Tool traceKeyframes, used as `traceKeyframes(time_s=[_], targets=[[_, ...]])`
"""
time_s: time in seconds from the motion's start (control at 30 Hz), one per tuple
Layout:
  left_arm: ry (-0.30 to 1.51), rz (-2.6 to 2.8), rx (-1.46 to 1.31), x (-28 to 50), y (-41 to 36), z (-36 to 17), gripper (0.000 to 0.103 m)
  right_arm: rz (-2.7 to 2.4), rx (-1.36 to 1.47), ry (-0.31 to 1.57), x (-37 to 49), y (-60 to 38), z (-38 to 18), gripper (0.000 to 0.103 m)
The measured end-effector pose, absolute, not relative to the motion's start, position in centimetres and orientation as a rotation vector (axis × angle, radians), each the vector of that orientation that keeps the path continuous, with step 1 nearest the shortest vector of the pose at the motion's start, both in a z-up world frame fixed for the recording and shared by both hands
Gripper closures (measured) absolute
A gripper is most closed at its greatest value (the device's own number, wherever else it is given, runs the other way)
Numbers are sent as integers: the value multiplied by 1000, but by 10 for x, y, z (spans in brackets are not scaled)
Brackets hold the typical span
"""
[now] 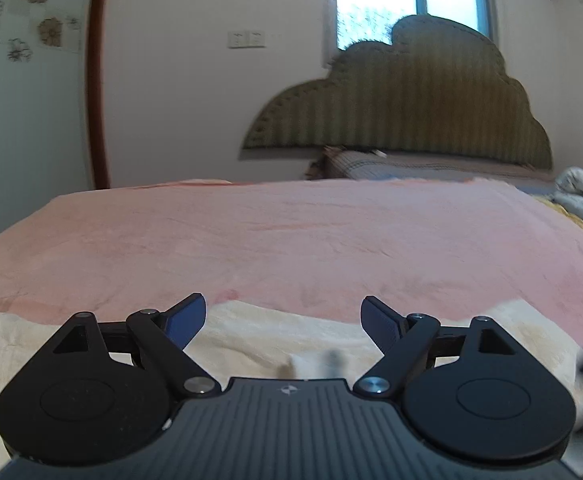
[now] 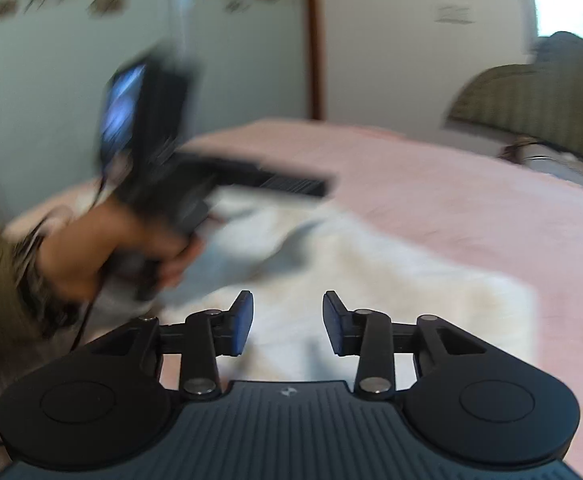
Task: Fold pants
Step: 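Open the right gripper to drop the edge onto the folded pants, then move both open grippers back over the folded pants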
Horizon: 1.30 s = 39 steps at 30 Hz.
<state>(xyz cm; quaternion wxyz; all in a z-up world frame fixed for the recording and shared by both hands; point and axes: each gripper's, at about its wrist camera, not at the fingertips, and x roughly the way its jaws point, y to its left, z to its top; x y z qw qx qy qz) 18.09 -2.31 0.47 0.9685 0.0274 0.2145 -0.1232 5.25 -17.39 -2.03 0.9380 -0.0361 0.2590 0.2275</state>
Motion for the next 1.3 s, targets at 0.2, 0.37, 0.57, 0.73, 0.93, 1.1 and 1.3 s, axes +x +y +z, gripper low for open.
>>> traceKeyframes(time_s=[0.2, 0.37, 0.57, 0.73, 0.93, 1.1, 1.3], targets=[[588, -354, 204, 191, -55, -25, 15, 168, -29, 611, 124, -235, -22, 65], [596, -338, 254, 188, -50, -34, 17, 127, -70, 815, 178, -239, -60, 68], [538, -413, 265, 163, -45, -23, 10, 127, -94, 690, 129, -236, -35, 66], [574, -372, 311, 159, -49, -40, 12, 169, -59, 679, 86, -238, -44, 66], [575, -397, 260, 150, -50, -33, 10, 11, -116, 519, 23, -252, -37, 65], [574, -419, 244, 144, -61, -36, 10, 82, -248, 541, -6, -243, -52, 65], [558, -428, 311, 135, -72, -46, 7, 84, -329, 575, 7, -222, -75, 65]])
